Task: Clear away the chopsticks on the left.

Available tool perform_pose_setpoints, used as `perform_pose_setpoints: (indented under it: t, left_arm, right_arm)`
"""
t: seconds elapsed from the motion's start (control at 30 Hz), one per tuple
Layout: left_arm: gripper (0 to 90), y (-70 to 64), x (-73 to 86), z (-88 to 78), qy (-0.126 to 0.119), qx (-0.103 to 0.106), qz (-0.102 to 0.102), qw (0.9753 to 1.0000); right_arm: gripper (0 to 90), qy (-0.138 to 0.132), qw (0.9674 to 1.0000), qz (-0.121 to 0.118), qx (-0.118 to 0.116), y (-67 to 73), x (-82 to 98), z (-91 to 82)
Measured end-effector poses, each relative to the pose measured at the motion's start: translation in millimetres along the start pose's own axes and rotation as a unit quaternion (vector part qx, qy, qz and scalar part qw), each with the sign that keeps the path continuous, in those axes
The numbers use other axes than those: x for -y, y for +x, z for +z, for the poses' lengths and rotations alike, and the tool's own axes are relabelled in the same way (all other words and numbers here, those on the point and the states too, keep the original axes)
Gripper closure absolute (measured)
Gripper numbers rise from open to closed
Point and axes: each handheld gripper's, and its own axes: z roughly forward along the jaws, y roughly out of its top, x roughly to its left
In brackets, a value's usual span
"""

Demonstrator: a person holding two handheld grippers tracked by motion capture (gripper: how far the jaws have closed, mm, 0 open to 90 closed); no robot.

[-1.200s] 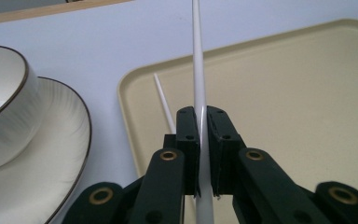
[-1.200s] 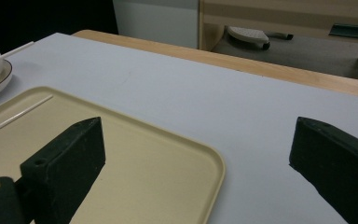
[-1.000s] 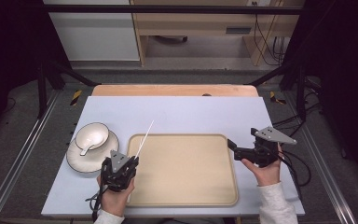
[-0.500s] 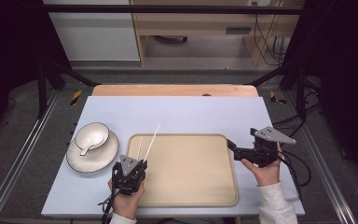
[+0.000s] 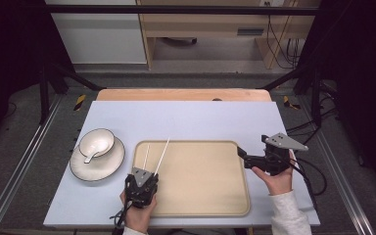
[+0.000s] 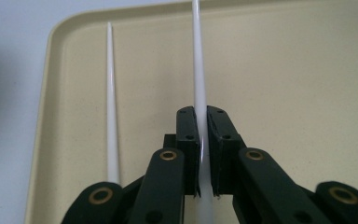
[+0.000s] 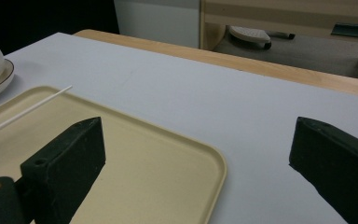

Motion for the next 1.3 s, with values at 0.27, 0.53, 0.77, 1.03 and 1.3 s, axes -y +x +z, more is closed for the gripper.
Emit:
perform_pose_setpoints:
  t: [0.27,0.53,0.77,1.03,1.3]
  left_arm:
    - [84.0,0.2,4.2,2.4,0.017,-0.006,-0.001,0.9998]
    - [83.8,-2.1,2.3,5.4,0.034,-0.01,0.005,0.9993]
    - [83.3,-2.1,0.9,5.5,0.039,-0.009,0.003,0.9992]
    - [82.3,-1.7,-0.8,5.2,0.042,-0.004,0.004,0.9991]
    - [73.3,5.5,-14.1,-4.3,0.009,0.018,0.009,0.9998]
  right_arm:
    - [4.0,0.004,1.0,-0.001,0.0,1.1,0.7,1.9]
    - [4.0,0.006,1.0,0.0,0.0,1.6,1.1,3.0]
    - [4.0,0.006,1.0,0.0,0.0,1.6,1.2,2.9]
    - [4.0,0.004,1.0,0.0,0.0,0.8,0.6,1.6]
    - [3.9,0.0,1.0,0.001,0.0,0.1,0.1,0.1]
